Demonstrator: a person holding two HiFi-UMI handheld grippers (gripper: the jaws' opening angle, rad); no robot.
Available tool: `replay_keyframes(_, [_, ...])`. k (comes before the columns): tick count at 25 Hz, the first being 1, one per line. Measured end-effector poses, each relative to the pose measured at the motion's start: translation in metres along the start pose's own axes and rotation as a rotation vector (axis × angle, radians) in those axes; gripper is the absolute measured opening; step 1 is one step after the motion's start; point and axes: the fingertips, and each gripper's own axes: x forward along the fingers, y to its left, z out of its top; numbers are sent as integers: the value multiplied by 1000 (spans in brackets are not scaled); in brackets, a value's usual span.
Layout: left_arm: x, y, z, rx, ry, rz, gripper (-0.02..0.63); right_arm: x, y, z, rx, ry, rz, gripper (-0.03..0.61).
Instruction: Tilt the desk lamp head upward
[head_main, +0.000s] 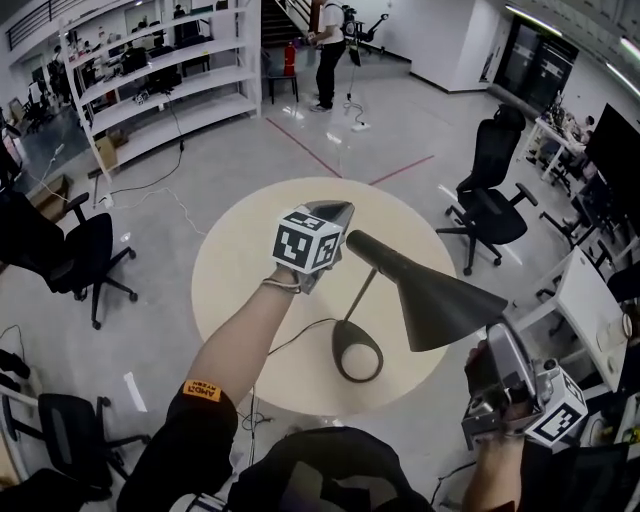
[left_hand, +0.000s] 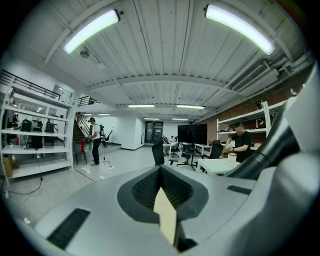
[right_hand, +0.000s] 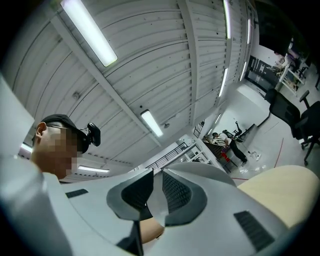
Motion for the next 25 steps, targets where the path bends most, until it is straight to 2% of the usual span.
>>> replay_keyframes(5, [22,-27,-17,43,123,-129,46,12,1,8,-14,-19,8,66])
replay_keyframes(8, [25,-31,-19,14,137,-166,45,25,3,14,-41,-23,0,66])
replay_keyframes(16, [23,-33,-32,-83,130,-188,45,58,3,32,-41,-43,-6,66])
replay_keyframes(21, [20,-28,-43,-90,160,-176,44,70,1,37,-27,-60,-27,66])
replay_keyframes(25, [13,-19,-50,-107,128,-147,46,73,-3,35,-17,-81,-32,67])
